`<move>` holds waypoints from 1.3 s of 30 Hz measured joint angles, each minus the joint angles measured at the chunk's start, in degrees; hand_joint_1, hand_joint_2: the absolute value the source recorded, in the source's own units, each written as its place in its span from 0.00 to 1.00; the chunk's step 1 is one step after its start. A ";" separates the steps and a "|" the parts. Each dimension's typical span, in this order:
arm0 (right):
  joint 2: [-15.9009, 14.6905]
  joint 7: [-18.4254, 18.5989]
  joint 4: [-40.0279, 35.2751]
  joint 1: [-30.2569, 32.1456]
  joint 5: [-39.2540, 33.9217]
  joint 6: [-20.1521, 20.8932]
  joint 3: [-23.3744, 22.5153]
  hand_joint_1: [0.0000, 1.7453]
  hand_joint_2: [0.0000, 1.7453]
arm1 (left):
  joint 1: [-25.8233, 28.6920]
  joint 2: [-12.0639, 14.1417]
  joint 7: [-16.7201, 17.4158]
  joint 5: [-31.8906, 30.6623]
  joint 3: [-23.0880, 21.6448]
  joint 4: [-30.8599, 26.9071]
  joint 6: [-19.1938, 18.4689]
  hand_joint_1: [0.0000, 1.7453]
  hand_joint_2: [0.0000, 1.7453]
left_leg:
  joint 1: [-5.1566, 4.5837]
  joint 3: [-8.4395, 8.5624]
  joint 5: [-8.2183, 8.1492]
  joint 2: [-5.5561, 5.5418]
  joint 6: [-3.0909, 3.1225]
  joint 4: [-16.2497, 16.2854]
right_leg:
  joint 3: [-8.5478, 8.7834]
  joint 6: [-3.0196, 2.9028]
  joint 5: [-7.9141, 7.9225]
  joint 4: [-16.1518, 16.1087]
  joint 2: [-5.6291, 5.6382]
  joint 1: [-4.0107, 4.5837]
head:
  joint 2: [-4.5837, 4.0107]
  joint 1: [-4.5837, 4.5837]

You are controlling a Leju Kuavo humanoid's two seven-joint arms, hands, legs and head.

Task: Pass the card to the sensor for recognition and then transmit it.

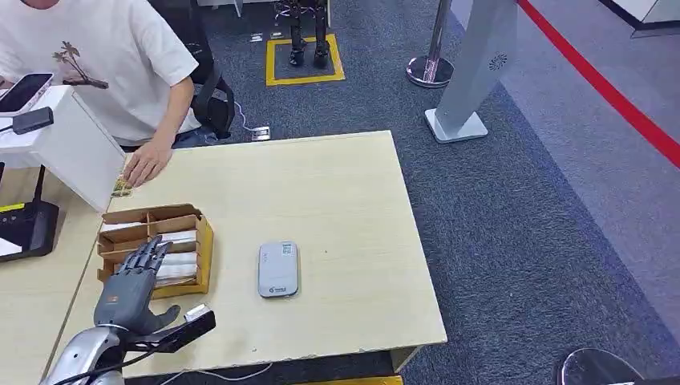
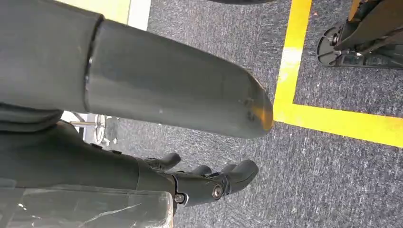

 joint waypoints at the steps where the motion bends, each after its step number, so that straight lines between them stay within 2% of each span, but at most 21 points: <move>1: 0.00 0.04 0.00 0.00 0.00 0.00 0.00 0.00 0.00 | 0.01 0.00 0.00 0.05 0.00 0.00 -0.02 0.00 1.00 | 0.00 0.00 0.00 0.00 0.00 0.00 | 0.00 0.00 0.00 0.00 0.00 0.00 | 0.02 0.00; 5: 0.00 0.06 0.00 0.00 0.00 0.17 0.00 0.00 0.00 | 0.05 0.02 0.00 0.07 0.00 0.00 -0.09 0.01 1.00 | 0.00 0.00 0.00 0.00 0.00 0.00 | 0.00 0.00 0.00 0.00 0.00 0.00 | 0.02 0.00; 6: 0.02 0.06 0.00 0.00 0.02 0.17 0.00 0.00 0.00 | 0.08 0.04 0.00 0.07 0.00 0.00 -0.09 0.58 1.00 | 0.00 0.00 0.00 0.00 0.00 0.00 | 0.00 0.00 0.00 0.00 0.00 0.00 | 0.02 0.00; 7: 0.00 0.07 0.00 0.00 0.06 0.17 0.00 0.00 0.00 | 0.13 0.09 0.00 0.07 0.00 0.00 -0.11 1.00 1.00 | 0.00 0.00 0.00 0.00 0.00 0.00 | 0.00 0.00 0.00 0.00 0.00 0.00 | 0.02 0.00; 39: 0.07 0.37 0.00 0.01 0.00 0.04 0.00 0.00 0.00 | 0.85 0.59 0.20 -0.22 0.11 -0.98 -0.04 1.00 1.00 | 0.00 0.00 0.00 0.00 0.00 0.00 | 0.01 0.00 0.00 0.00 0.00 0.00 | 0.02 0.00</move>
